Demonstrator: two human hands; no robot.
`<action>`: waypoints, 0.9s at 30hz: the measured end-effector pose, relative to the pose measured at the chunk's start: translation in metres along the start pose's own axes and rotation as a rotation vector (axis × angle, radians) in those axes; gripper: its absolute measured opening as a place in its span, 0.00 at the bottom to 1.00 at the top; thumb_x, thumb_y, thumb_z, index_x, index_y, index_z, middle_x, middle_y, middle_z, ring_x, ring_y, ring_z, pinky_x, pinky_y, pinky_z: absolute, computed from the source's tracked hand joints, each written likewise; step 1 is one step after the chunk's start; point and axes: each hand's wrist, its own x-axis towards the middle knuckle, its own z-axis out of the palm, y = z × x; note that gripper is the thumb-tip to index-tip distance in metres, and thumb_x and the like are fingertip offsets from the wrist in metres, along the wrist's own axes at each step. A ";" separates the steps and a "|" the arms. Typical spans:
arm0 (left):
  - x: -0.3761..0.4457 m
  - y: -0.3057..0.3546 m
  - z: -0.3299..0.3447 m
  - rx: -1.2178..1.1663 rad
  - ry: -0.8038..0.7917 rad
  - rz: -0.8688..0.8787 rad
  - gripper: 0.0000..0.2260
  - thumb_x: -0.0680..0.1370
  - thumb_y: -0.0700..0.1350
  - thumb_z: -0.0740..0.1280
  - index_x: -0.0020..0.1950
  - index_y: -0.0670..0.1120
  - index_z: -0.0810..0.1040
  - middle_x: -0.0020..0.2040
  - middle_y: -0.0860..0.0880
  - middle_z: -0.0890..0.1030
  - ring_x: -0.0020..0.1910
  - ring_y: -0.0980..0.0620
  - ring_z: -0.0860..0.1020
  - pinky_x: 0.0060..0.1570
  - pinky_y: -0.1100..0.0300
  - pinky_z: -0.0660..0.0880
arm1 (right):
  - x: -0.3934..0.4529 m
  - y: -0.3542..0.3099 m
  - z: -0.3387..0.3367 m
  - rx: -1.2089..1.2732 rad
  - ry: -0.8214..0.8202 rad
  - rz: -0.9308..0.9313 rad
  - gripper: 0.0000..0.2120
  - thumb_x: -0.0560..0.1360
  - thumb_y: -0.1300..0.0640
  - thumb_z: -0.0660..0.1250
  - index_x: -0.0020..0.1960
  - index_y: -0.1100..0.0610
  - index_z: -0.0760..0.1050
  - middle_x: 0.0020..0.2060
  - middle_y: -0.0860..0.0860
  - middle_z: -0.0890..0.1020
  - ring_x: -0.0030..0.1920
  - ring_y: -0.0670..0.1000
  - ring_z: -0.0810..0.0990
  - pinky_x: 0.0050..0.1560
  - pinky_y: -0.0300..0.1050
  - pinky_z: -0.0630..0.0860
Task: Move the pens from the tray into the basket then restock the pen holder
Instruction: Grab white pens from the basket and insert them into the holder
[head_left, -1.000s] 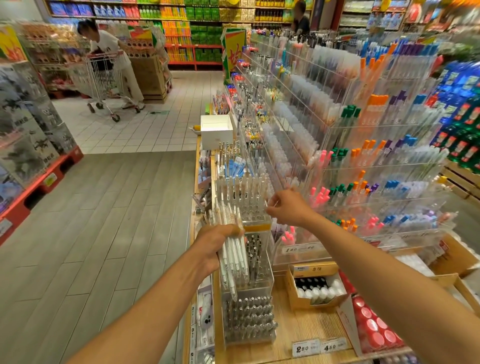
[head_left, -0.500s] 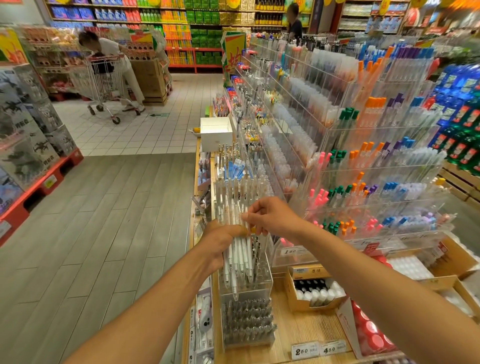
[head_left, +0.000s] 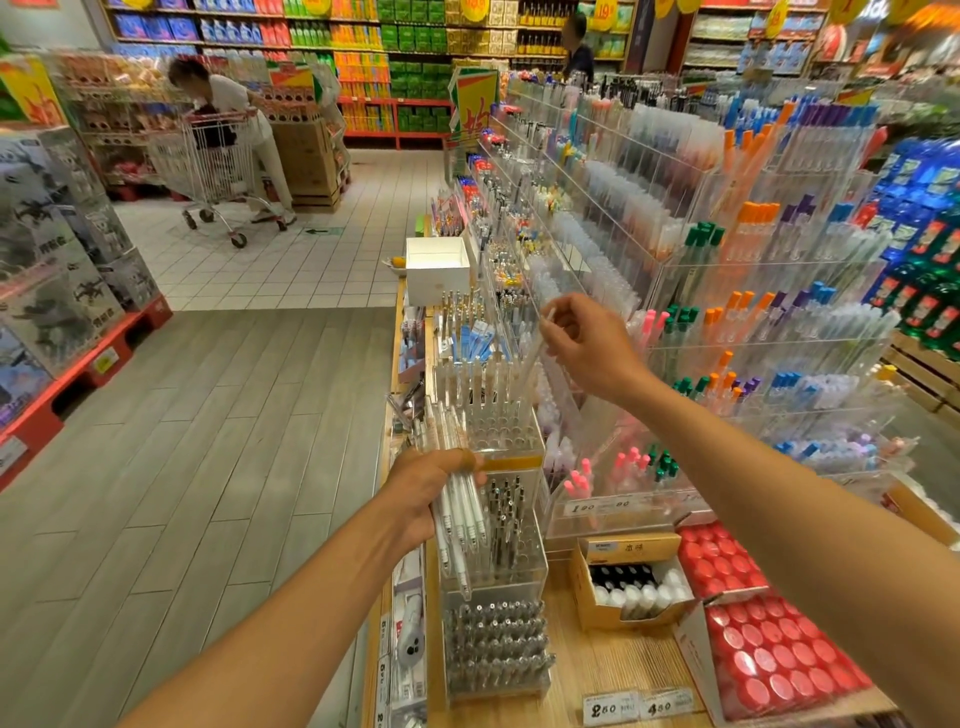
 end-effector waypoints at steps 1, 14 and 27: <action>0.000 0.000 0.000 0.001 -0.003 -0.003 0.07 0.72 0.31 0.71 0.49 0.32 0.80 0.35 0.39 0.81 0.30 0.46 0.80 0.31 0.56 0.80 | 0.003 0.001 0.003 -0.045 -0.013 -0.024 0.05 0.80 0.56 0.63 0.53 0.57 0.73 0.41 0.51 0.79 0.42 0.54 0.79 0.43 0.49 0.78; 0.003 -0.002 -0.007 0.012 -0.018 -0.012 0.11 0.71 0.33 0.73 0.52 0.32 0.80 0.36 0.39 0.83 0.31 0.45 0.82 0.33 0.54 0.80 | 0.007 0.024 0.035 -0.289 -0.173 -0.098 0.05 0.76 0.59 0.67 0.52 0.57 0.77 0.42 0.47 0.78 0.36 0.40 0.72 0.39 0.37 0.68; 0.002 -0.005 0.002 0.020 -0.036 -0.024 0.08 0.72 0.34 0.72 0.51 0.34 0.82 0.37 0.40 0.83 0.32 0.48 0.81 0.36 0.56 0.78 | -0.008 0.025 0.034 -0.284 0.032 -0.061 0.10 0.74 0.55 0.72 0.54 0.54 0.78 0.45 0.44 0.77 0.42 0.44 0.74 0.45 0.38 0.68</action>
